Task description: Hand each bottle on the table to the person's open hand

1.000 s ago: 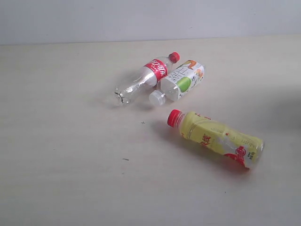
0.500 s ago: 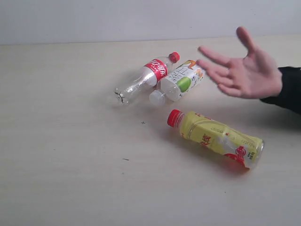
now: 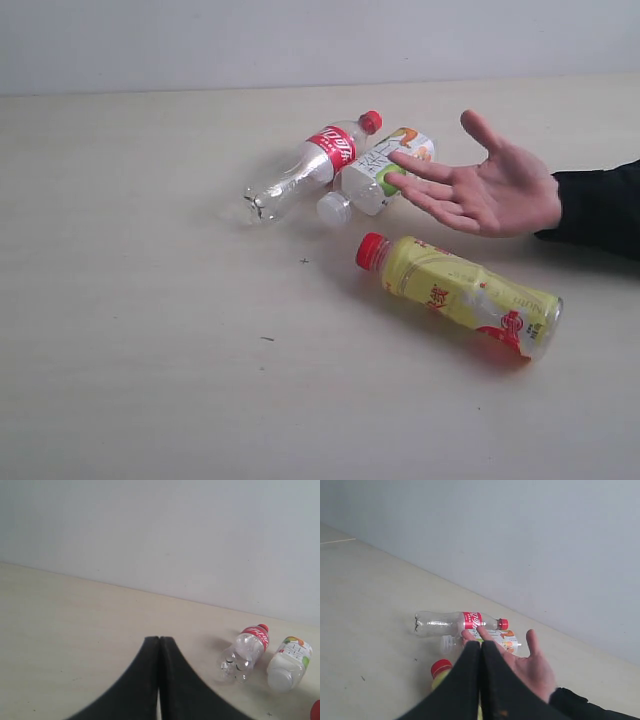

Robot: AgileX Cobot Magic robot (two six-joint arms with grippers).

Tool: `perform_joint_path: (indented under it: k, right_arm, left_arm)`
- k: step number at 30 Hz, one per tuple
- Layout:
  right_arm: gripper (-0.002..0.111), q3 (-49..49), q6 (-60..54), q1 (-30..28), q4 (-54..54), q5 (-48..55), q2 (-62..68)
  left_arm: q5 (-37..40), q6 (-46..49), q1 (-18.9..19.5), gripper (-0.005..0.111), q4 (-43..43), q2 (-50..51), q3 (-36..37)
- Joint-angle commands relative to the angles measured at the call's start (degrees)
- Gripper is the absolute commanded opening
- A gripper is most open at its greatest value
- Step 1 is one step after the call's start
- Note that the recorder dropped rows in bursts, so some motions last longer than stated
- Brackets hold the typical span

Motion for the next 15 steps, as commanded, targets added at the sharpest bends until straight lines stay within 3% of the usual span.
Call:
perform_joint_path:
  k: [1, 3, 5, 9, 12, 15]
  right_arm:
    - [0.000, 0.4, 13.4, 0.1, -10.9, -2.0, -0.2]
    - [0.000, 0.2, 26.7, 0.1, -19.2, -2.9, 1.0]
    - [0.000, -1.7, 31.2, 0.1, -22.8, -1.7, 5.5]
    - [0.000, -10.4, 27.0, 0.1, -19.8, 9.6, 22.6]
    - [0.000, -18.2, 16.3, 0.1, -9.9, 17.5, 37.1]
    - [0.008, -22.8, 8.5, 0.1, -3.3, 21.5, 49.9]
  left_arm:
    - [-0.2, 0.2, -0.3, 0.000, -0.3, -0.4, 0.0]
    - [-0.2, 0.2, -0.3, 0.000, -0.3, -0.4, 0.0]
    - [-0.2, 0.2, -0.3, 0.000, -0.3, -0.4, 0.0]
    - [-0.2, 0.2, -0.3, 0.000, -0.3, -0.4, 0.0]
    - [-0.2, 0.2, -0.3, 0.000, -0.3, -0.4, 0.0]
    - [-0.2, 0.2, -0.3, 0.000, -0.3, -0.4, 0.0]
